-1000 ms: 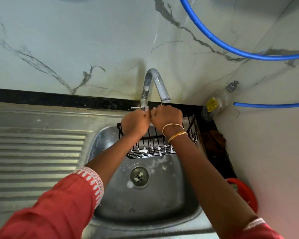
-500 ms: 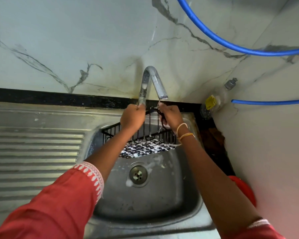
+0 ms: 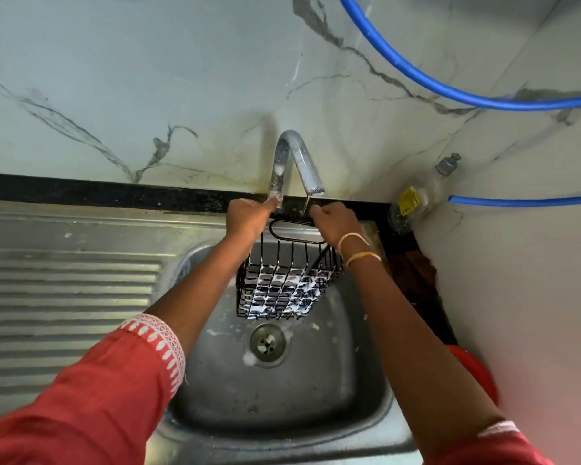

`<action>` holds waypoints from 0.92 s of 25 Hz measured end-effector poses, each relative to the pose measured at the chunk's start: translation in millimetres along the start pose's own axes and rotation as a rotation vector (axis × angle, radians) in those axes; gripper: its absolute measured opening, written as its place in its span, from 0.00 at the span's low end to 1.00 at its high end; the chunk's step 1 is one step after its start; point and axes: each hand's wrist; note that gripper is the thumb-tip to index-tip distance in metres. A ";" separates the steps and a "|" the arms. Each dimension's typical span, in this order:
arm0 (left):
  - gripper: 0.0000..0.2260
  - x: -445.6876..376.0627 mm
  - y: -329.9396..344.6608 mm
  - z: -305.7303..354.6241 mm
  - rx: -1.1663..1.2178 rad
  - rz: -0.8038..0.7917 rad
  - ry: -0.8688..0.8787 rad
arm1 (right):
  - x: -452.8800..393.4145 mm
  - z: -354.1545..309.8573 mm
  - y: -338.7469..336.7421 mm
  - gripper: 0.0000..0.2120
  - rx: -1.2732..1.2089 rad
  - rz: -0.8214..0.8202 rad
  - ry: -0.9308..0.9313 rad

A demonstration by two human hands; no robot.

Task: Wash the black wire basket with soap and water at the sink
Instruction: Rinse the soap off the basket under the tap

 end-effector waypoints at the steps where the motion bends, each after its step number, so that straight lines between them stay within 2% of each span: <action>1: 0.25 1.4 2.6 1.2 0.002 0.015 -0.019 | -2.4 -10.1 1.3 0.20 0.080 0.031 -0.022; 2: 0.24 3.2 7.1 4.1 0.008 0.022 -0.033 | -1.9 -23.8 5.4 0.19 0.194 0.058 -0.083; 4: 0.22 9.0 14.9 10.8 0.126 0.015 -0.093 | 7.2 -50.1 24.2 0.19 0.397 0.079 -0.317; 6: 0.25 15.7 13.8 17.2 0.331 -0.027 -0.166 | 9.9 -47.5 34.9 0.23 0.433 -0.001 -0.450; 7: 0.30 15.2 12.8 16.8 0.366 -0.050 -0.191 | 3.8 -36.6 31.4 0.26 0.446 -0.049 -0.403; 8: 0.34 13.9 11.1 15.3 0.361 -0.055 -0.214 | -4.8 -22.9 22.9 0.29 0.435 -0.093 -0.272; 10: 0.35 10.6 7.2 9.5 0.352 -0.022 -0.222 | -12.4 -3.3 14.4 0.28 0.389 -0.126 -0.041; 11: 0.33 9.1 6.8 8.3 0.347 -0.015 -0.214 | -7.6 -3.6 18.0 0.27 0.377 -0.123 -0.050; 13: 0.19 6.8 5.6 4.8 0.310 -0.013 -0.214 | 13.1 -18.2 34.0 0.24 0.424 -0.050 -0.341; 15: 0.09 4.6 3.5 -1.1 0.296 -0.009 -0.251 | 30.2 -23.4 38.5 0.27 0.466 0.013 -0.560; 16: 0.07 5.6 1.3 -1.7 0.307 -0.013 -0.277 | 29.6 -19.4 31.2 0.32 0.461 0.005 -0.560; 18: 0.07 7.3 -4.7 0.0 0.324 0.015 -0.339 | 23.4 -14.9 14.5 0.37 0.285 -0.091 -0.402; 21: 0.09 8.8 -7.1 3.6 0.323 0.015 -0.394 | 17.2 -19.0 6.6 0.28 0.043 -0.233 -0.275; 23: 0.08 14.1 -13.3 3.3 0.360 -0.073 -0.367 | 10.8 -22.3 9.4 0.21 0.026 -0.185 -0.262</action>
Point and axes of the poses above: each hand's wrist, its own x-axis away from the middle knuckle, its own y-axis out of the palm, z = x × y, and after that the axes turned 3 degrees about -z, right-handed
